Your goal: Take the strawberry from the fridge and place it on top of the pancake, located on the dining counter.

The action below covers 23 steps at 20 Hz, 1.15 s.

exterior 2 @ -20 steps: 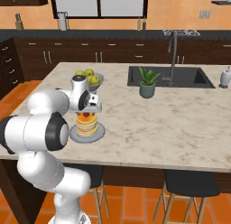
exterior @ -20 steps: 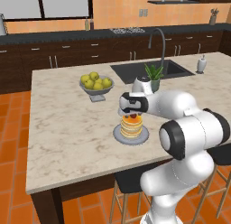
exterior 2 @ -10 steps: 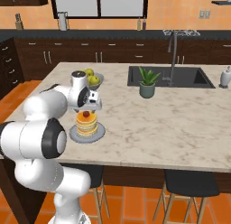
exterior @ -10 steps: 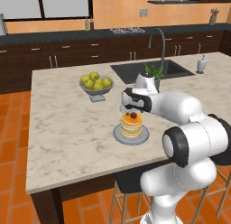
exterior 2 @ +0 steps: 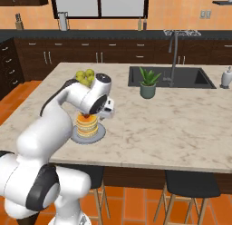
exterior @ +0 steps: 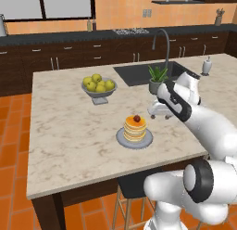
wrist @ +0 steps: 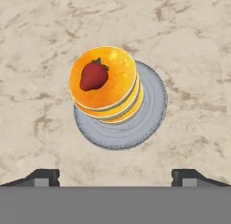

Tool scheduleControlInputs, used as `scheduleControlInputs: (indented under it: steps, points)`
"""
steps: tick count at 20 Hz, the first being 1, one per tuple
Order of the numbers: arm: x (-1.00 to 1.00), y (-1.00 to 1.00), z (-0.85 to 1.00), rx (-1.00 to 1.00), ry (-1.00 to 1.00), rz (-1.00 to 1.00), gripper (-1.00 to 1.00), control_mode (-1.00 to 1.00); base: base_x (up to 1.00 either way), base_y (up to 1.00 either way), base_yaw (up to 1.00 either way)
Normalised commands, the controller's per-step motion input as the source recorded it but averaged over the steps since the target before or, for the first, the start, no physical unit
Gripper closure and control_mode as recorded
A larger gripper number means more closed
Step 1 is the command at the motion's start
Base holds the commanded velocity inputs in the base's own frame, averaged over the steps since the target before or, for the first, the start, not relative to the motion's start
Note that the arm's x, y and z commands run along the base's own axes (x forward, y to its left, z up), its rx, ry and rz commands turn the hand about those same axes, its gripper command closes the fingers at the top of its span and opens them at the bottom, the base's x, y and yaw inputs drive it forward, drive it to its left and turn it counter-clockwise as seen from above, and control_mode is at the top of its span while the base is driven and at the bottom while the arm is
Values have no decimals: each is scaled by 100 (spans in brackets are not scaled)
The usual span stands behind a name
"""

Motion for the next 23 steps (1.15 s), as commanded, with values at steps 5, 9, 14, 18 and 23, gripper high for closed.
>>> scheduleControlInputs:
  steps: [5,9,14,18,23]
  points:
    - [-99,-51,6,26,0,0,-100,-100,0,0,0]
    - [-23,-19,-14,4,2,-5,-100,-100,0,0,0]
    - [-20,-21,4,6,10,-2,-100,-100,0,0,0]
    - [-61,-50,5,18,5,-1,-100,-100,0,0,0]
    - [-2,-94,0,26,8,-1,-100,-100,0,0,0]
